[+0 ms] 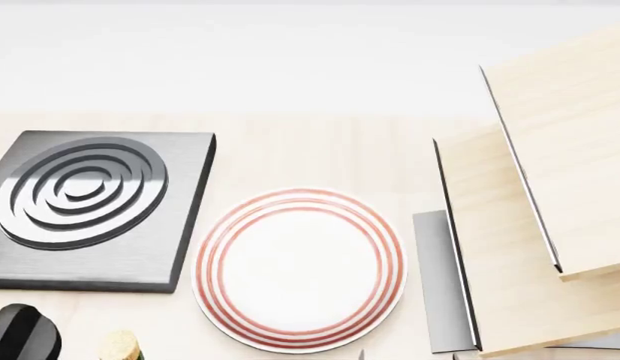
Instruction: Pick up the akita bowl and put it on the plate.
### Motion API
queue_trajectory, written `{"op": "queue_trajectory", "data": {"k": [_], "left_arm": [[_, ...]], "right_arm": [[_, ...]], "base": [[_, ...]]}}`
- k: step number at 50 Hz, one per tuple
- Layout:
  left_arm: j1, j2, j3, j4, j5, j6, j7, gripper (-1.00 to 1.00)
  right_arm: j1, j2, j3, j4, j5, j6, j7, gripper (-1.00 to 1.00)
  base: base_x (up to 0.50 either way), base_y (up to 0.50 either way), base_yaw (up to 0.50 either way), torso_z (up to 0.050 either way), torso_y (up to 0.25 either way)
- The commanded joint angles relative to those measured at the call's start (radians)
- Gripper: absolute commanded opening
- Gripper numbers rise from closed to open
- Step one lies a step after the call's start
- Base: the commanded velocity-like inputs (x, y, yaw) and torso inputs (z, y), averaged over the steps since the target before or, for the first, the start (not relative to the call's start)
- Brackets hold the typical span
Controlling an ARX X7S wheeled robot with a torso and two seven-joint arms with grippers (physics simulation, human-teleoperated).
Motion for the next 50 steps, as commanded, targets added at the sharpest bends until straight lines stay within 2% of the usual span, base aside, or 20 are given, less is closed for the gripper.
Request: {"op": "queue_trajectory", "data": {"k": [1, 6, 13, 16, 21, 40, 50], "left_arm": [[-0.163, 0.008, 0.05, -0.047, -0.144, 0.04, -0.035, -1.0], [-0.237, 0.032, 0.082, -0.081, -0.246, 0.06, -0.034, -1.0], [-0.299, 0.07, 0.112, -0.12, -0.309, 0.086, -0.05, -1.0], [-0.338, 0.102, 0.118, -0.159, -0.389, 0.105, -0.05, -1.0], [-0.394, 0.154, 0.163, -0.214, -0.415, 0.131, -0.064, -1.0], [-0.55, 0.301, 0.283, -0.359, -0.439, 0.191, -0.119, -1.0], [-0.68, 0.375, 0.413, -0.45, -0.386, 0.186, -0.143, -1.0]], "right_arm": [[0.002, 0.003, -0.002, 0.003, 0.004, -0.001, 0.001, 1.0], [0.002, 0.004, -0.005, -0.002, 0.003, 0.001, 0.003, 1.0], [0.003, 0.006, -0.006, 0.002, 0.006, -0.001, 0.004, 1.0], [0.005, 0.004, -0.009, 0.011, 0.005, -0.005, 0.003, 1.0], [0.005, 0.005, -0.011, 0.009, 0.007, -0.004, 0.003, 1.0], [0.01, 0.005, -0.018, 0.024, 0.009, -0.009, 0.005, 1.0], [0.013, 0.005, -0.019, 0.039, 0.018, -0.017, 0.003, 1.0]], "base": [[0.0, 0.0, 0.0, 0.0, 0.0], [0.0, 0.0, 0.0, 0.0, 0.0], [0.0, 0.0, 0.0, 0.0, 0.0], [0.0, 0.0, 0.0, 0.0, 0.0], [0.0, 0.0, 0.0, 0.0, 0.0], [0.0, 0.0, 0.0, 0.0, 0.001], [0.0, 0.0, 0.0, 0.0, 0.0]]}}
